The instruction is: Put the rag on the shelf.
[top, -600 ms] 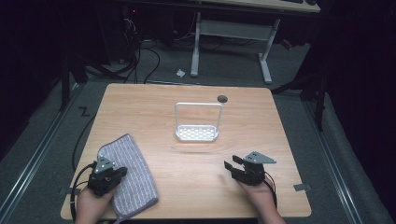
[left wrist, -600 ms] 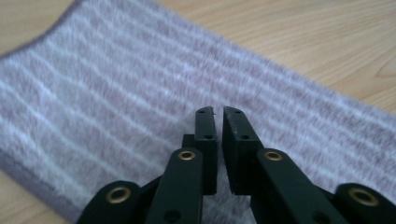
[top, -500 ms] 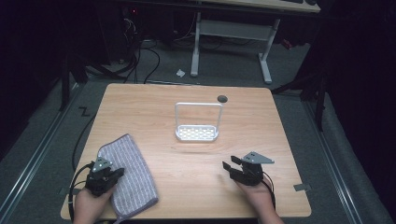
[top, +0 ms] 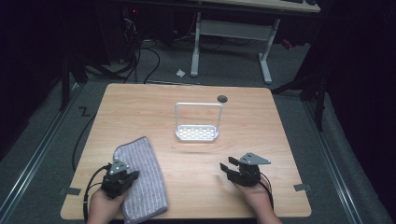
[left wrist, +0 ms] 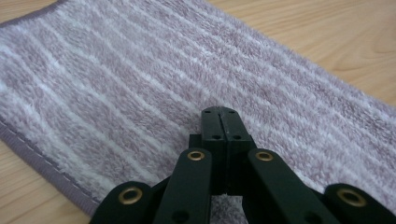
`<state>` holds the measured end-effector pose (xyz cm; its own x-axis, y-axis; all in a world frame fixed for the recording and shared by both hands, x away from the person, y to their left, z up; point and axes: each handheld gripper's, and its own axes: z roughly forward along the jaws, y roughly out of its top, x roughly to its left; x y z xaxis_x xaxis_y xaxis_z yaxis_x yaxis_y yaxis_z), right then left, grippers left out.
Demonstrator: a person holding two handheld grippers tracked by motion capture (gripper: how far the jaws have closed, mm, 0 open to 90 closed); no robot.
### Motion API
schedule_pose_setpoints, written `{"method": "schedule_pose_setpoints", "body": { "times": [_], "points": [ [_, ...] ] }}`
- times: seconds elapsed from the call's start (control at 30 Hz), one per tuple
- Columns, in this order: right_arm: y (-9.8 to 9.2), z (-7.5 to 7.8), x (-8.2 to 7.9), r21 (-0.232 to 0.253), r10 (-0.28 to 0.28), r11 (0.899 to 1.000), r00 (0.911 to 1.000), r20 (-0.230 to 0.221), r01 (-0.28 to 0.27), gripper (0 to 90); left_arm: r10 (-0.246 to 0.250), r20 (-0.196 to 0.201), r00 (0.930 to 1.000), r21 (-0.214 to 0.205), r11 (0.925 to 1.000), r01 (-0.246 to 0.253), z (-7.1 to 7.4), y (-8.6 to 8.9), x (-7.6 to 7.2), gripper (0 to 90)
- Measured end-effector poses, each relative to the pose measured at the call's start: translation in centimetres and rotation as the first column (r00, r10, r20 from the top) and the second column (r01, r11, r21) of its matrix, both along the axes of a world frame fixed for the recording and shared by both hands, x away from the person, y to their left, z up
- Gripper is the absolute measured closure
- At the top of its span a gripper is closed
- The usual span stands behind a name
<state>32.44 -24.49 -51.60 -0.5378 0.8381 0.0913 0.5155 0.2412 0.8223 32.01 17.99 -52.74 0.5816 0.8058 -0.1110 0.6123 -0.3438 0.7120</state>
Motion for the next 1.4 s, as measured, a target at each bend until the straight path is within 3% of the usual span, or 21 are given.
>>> {"method": "schedule_pose_setpoints", "body": {
  "times": [0.17, 0.37, 0.4, 0.43, 0.57, 0.6, 0.63, 0.67, 0.73, 0.77, 0.8, 0.83, 0.9, 0.97, 1.07, 1.2, 1.23, 1.3, 1.33, 1.37, 1.4],
  "points": [
    [-0.3, 0.1, 0.0, 0.011, -0.002, 1.000, 1.0000, 0.002, 0.002, 54.6, -0.075, 0.008, 0.9972, 0.016, 0.9971, 0.075, 0.1, -2.8, -0.4, 89.8],
    [0.1, 0.3, -0.3, 0.030, 0.038, 0.999, 0.9993, 0.002, -0.038, 61.5, -0.170, 0.025, 0.9851, 0.042, 0.9848, 0.169, 0.2, -7.1, -0.6, 89.9],
    [0.1, 0.3, -0.3, 0.030, 0.038, 0.999, 0.9993, 0.002, -0.038, 61.5, -0.168, 0.026, 0.9854, 0.025, 0.9855, 0.168, 0.1, -8.2, -1.0, 89.9],
    [0.4, 0.4, -0.6, 0.051, 0.055, 0.997, 0.9985, -0.002, -0.055, 62.2, -0.217, 0.052, 0.9747, 0.066, 0.9746, 0.214, 0.1, -9.3, -0.9, 89.8],
    [1.3, 0.6, -1.2, 0.085, 0.092, 0.992, 0.9958, -0.002, -0.091, 62.6, -0.240, 0.040, 0.9699, 0.024, 0.9706, 0.239, 0.1, -10.6, -0.8, 88.7],
    [1.7, 0.7, -1.4, 0.083, 0.111, 0.990, 0.9938, 0.002, -0.111, 63.1, -0.246, 0.042, 0.9683, 0.009, 0.9692, 0.246, 0.1, -10.7, -0.9, 85.1],
    [3.0, 0.6, -1.9, 0.061, 0.147, 0.987, 0.9892, -0.003, -0.146, 65.3, -0.246, 0.050, 0.9681, -0.017, 0.9690, 0.247, 0.4, -10.5, -1.1, 70.0],
    [3.6, 0.5, -2.1, 0.038, 0.167, 0.985, 0.9859, -0.003, -0.167, 67.1, -0.239, 0.062, 0.9690, -0.017, 0.9705, 0.241, 0.6, -10.1, -1.2, 66.0],
    [4.3, 0.4, -2.2, 0.019, 0.189, 0.982, 0.9819, -0.007, -0.189, 69.7, -0.229, 0.071, 0.9708, -0.017, 0.9729, 0.231, 0.7, -9.5, -1.3, 64.0],
    [5.7, 0.1, -2.3, -0.013, 0.222, 0.975, 0.9747, -0.023, -0.222, 76.1, -0.194, 0.066, 0.9787, -0.053, 0.9788, 0.198, 0.8, -8.0, -1.3, 63.6],
    [6.4, 0.0, -2.2, -0.029, 0.235, 0.971, 0.9715, -0.026, -0.236, 79.2, -0.194, 0.066, 0.9787, -0.053, 0.9788, 0.198, 0.8, -8.0, -1.3, 63.7],
    [7.1, -0.2, -2.1, -0.042, 0.244, 0.969, 0.9693, -0.031, -0.245, 81.2, -0.167, 0.045, 0.9850, -0.088, 0.9815, 0.170, 0.7, -6.9, -1.0, 64.5],
    [7.8, -0.3, -1.9, -0.054, 0.250, 0.966, 0.9672, -0.044, -0.252, 82.7, -0.161, 0.041, 0.9861, -0.086, 0.9827, 0.164, 0.6, -6.7, -0.9, 66.6],
    [9.6, -0.7, -1.2, -0.146, 0.255, 0.954, 0.9653, -0.055, -0.261, 84.9, -0.164, 0.029, 0.9860, -0.066, 0.9840, 0.166, 0.5, -6.5, -0.7, 71.5],
    [9.9, -1.3, -0.8, -0.147, 0.255, 0.953, 0.9633, -0.085, -0.265, 85.6, -0.184, 0.023, 0.9827, -0.042, 0.9819, 0.185, -0.2, -7.2, -0.9, 71.7],
    [9.0, -1.1, -1.7, -0.154, 0.258, 0.950, 0.9613, -0.098, -0.270, 85.6, -0.232, 0.016, 0.9725, -0.093, 0.9681, 0.233, -0.4, -8.7, -1.6, 69.7],
    [7.7, -1.1, -2.6, -0.148, 0.263, 0.949, 0.9590, -0.105, -0.277, 85.4, -0.279, 0.034, 0.9597, -0.093, 0.9552, 0.281, -0.5, -9.9, -2.3, 67.1],
    [6.2, -1.1, -3.3, -0.132, 0.261, 0.952, 0.9582, -0.117, -0.275, 85.2, -0.312, 0.072, 0.9472, -0.056, 0.9469, 0.317, -0.6, -11.0, -3.1, 65.0],
    [5.6, -1.0, -3.6, -0.120, 0.252, 0.956, 0.9590, -0.129, -0.267, 84.9, -0.312, 0.072, 0.9472, -0.056, 0.9469, 0.317, -0.6, -11.0, -3.1, 63.5],
    [4.7, -1.1, -4.0, -0.101, 0.245, 0.960, 0.9598, -0.137, -0.259, 84.3, -0.348, 0.081, 0.9342, -0.049, 0.9347, 0.352, -0.7, -12.0, -3.7, 62.6],
    [4.7, -1.1, -4.0, -0.101, 0.245, 0.960, 0.9598, -0.137, -0.259, 84.3, -0.348, 0.081, 0.9342, -0.049, 0.9347, 0.352, -0.7, -12.0, -3.7, 61.0]
  ]
}}
